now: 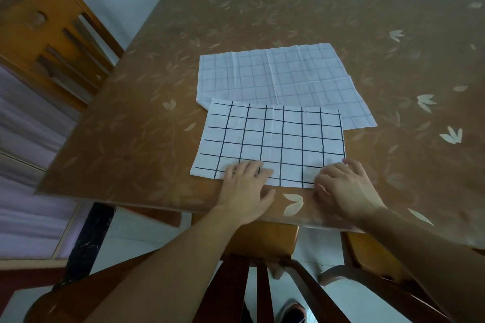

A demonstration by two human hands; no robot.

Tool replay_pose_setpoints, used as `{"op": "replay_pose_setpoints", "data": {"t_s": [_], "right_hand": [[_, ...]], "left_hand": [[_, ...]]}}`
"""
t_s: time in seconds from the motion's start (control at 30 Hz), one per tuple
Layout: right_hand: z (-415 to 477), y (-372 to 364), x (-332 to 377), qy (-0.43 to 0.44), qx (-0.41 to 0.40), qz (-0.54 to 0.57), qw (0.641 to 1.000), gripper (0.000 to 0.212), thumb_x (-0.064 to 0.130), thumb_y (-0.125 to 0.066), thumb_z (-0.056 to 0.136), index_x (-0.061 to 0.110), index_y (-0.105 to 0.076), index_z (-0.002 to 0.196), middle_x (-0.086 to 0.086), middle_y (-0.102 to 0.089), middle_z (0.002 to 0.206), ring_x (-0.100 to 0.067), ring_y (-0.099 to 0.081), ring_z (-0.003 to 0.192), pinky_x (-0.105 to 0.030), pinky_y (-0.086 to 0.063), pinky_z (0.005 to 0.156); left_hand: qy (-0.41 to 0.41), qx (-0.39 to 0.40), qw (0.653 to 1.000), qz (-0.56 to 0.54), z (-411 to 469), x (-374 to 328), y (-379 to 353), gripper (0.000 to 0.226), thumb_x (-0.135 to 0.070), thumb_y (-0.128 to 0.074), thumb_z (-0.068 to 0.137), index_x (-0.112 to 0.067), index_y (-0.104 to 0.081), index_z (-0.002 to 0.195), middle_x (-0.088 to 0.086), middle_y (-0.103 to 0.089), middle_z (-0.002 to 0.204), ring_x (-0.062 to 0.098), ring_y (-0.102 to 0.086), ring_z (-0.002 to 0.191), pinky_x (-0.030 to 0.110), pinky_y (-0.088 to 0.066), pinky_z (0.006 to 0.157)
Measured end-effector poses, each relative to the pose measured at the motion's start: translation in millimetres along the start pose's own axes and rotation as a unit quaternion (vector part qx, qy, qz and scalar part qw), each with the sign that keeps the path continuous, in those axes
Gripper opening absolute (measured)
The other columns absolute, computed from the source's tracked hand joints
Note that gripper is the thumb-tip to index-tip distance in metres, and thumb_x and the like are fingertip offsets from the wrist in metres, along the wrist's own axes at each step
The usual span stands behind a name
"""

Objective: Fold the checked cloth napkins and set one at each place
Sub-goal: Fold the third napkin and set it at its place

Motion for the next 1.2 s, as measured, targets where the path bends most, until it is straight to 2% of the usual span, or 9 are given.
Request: {"op": "replay_pose_setpoints", "data": {"t_s": [0.17,0.27,0.37,0.5,0.63,0.77,0.87,0.97,1.2], "right_hand": [[7.2,26.3,8.5,-0.014,-0.045,0.067,0.997,0.009,0.021,-0.058,0.085,0.019,-0.063,0.078,0.002,-0.064,0.083,-0.022,-0.061,0.079,-0.046,-0.039,0.096],[19.4,54.8,7.5,-0.018,-0.086,0.079,0.993,0.004,0.02,-0.062,0.087,0.019,-0.064,0.084,0.004,-0.065,0.085,-0.022,-0.062,0.08,-0.044,-0.037,0.099],[27.6,82.6,-5.4,-0.086,-0.121,0.112,0.983,0.022,0.035,-0.056,0.09,0.022,-0.063,0.105,0.003,-0.064,0.109,-0.021,-0.059,0.102,-0.044,-0.03,0.106],[30.0,114.9,-27.3,-0.244,-0.158,0.22,0.931,0.058,0.048,-0.056,0.09,0.023,-0.04,0.14,-0.002,-0.033,0.149,-0.021,-0.03,0.138,-0.046,-0.018,0.114],[27.0,119.6,-47.6,-0.35,-0.149,0.401,0.833,0.081,0.072,-0.049,0.082,0.026,-0.033,0.146,0.0,-0.03,0.153,-0.019,-0.03,0.14,-0.047,-0.029,0.112],[30.0,93.3,-44.7,-0.41,0.017,0.581,0.703,0.096,0.085,-0.045,0.072,0.019,-0.04,0.143,-0.003,-0.048,0.143,-0.023,-0.044,0.13,-0.043,-0.03,0.108],[34.1,75.7,-29.4,-0.39,0.109,0.686,0.605,0.089,0.079,-0.05,0.069,0.022,-0.042,0.136,0.001,-0.06,0.124,-0.022,-0.049,0.123,-0.047,-0.025,0.109],[43.4,71.0,-17.9,-0.354,0.102,0.745,0.555,0.059,0.045,-0.065,0.082,0.013,-0.052,0.13,-0.002,-0.066,0.107,-0.019,-0.065,0.091,-0.036,-0.051,0.079],[47.1,50.7,-22.0,-0.418,0.045,0.683,0.597,0.064,0.01,-0.076,0.079,0.023,-0.047,0.136,-0.014,-0.066,0.115,-0.032,-0.066,0.102,-0.041,-0.056,0.078]], "left_hand": [[0.015,-0.03,0.999,-0.037,1.0,-4.2,7.5,0.041,-0.046,-0.05,0.096,-0.031,-0.053,0.134,-0.009,-0.051,0.14,0.012,-0.04,0.132,0.035,-0.02,0.114],[0.018,-0.089,0.994,-0.059,5.1,-9.9,28.7,0.022,-0.037,-0.05,0.098,-0.028,-0.069,0.106,-0.007,-0.069,0.097,0.012,-0.059,0.092,0.03,-0.042,0.092],[0.049,-0.057,0.987,-0.14,12.0,-10.9,46.6,0.03,-0.036,-0.05,0.099,-0.024,-0.063,0.075,-0.005,-0.056,0.065,0.013,-0.052,0.064,0.025,-0.032,0.057],[0.084,-0.033,0.936,-0.34,22.0,-14.0,87.0,0.052,-0.033,-0.06,0.094,-0.021,-0.031,0.053,-0.008,-0.025,0.048,0.01,-0.027,0.047,0.029,-0.022,0.055],[0.136,-0.022,0.85,-0.508,29.5,-20.6,139.1,0.037,-0.038,-0.064,0.092,-0.018,-0.058,0.061,-0.004,-0.057,0.056,0.014,-0.057,0.053,0.03,-0.047,0.058],[0.183,-0.034,0.723,-0.665,24.5,-9.7,168.9,0.02,-0.032,-0.061,0.095,-0.015,-0.071,0.092,-0.002,-0.076,0.083,0.011,-0.073,0.075,0.023,-0.058,0.065],[0.234,-0.016,0.69,-0.685,15.3,10.7,164.3,0.03,-0.039,-0.059,0.095,-0.014,-0.071,0.107,0.005,-0.076,0.101,0.023,-0.071,0.095,0.038,-0.055,0.086],[0.316,-0.017,0.695,-0.645,4.2,36.1,147.6,0.04,-0.046,-0.062,0.091,-0.013,-0.068,0.113,0.009,-0.073,0.106,0.028,-0.07,0.098,0.043,-0.053,0.091],[0.374,0.0,0.703,-0.605,-20.5,63.9,108.2,0.033,-0.033,-0.065,0.093,-0.008,-0.066,0.114,0.006,-0.072,0.104,0.019,-0.068,0.088,0.028,-0.052,0.065]]}}
Point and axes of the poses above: each hand's wrist, its own z-axis towards the middle knuckle, its own y-axis out of the back of the hand, x = y × z, the point moved 4 cm from there along z, towards the middle knuckle
